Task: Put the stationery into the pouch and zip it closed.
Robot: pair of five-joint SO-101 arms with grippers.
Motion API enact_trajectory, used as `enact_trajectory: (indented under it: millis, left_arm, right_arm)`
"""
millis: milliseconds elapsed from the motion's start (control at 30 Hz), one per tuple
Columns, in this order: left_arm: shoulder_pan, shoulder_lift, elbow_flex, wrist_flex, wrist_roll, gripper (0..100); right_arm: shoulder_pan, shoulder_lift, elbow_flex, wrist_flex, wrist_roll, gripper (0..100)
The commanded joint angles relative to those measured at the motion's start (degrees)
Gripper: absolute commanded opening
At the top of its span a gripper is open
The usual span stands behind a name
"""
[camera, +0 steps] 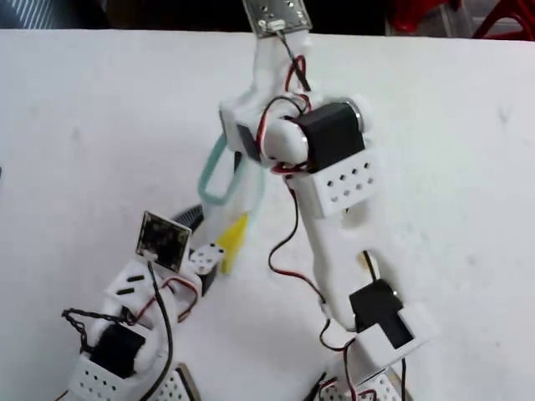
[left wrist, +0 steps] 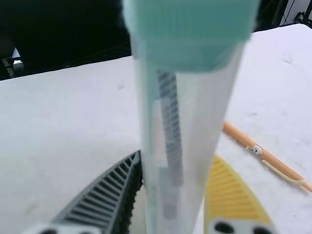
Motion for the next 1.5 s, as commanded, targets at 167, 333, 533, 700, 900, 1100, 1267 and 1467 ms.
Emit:
enact_trajectory:
  millis: [167,333,533,700,900,1100,1267,1467]
  left_arm:
    - [0.75,0.4,-0.18,-0.88,-0.62,21]
    - [0.75,0.4,0.0,-0.88,-0.62,21]
    - [0.75,0.4,0.0,-0.88,-0.62,21]
    - [0.75,0.4,0.09,-0.88,-0.62,21]
    - [0.75,0.4,0.09,-0.88,-0.62,21]
    - [0.66,0.4,0.0,-0.88,-0.62,21]
    - [0.66,0.4,0.0,-0.88,-0.62,21]
    - [0.31,0.4,-0.18,-0.88,-0.62,21]
  right_arm:
    - [-1.89,-7.78,4.57,1.45,2.64,17.5]
    - [-1.89,-11.47,4.66,1.45,2.11,31.4]
    - [-1.45,-13.05,4.22,1.45,2.2,26.5]
    - [-1.36,-16.75,4.13,0.57,7.74,19.0]
    - [2.59,-25.63,4.13,0.22,12.66,3.0]
    - [15.69,-30.46,7.47,1.1,12.84,1.8]
    - [26.33,-27.65,26.02,-2.86,12.75,1.8]
    - [32.57,-29.67,50.37,-14.9,12.31,1.8]
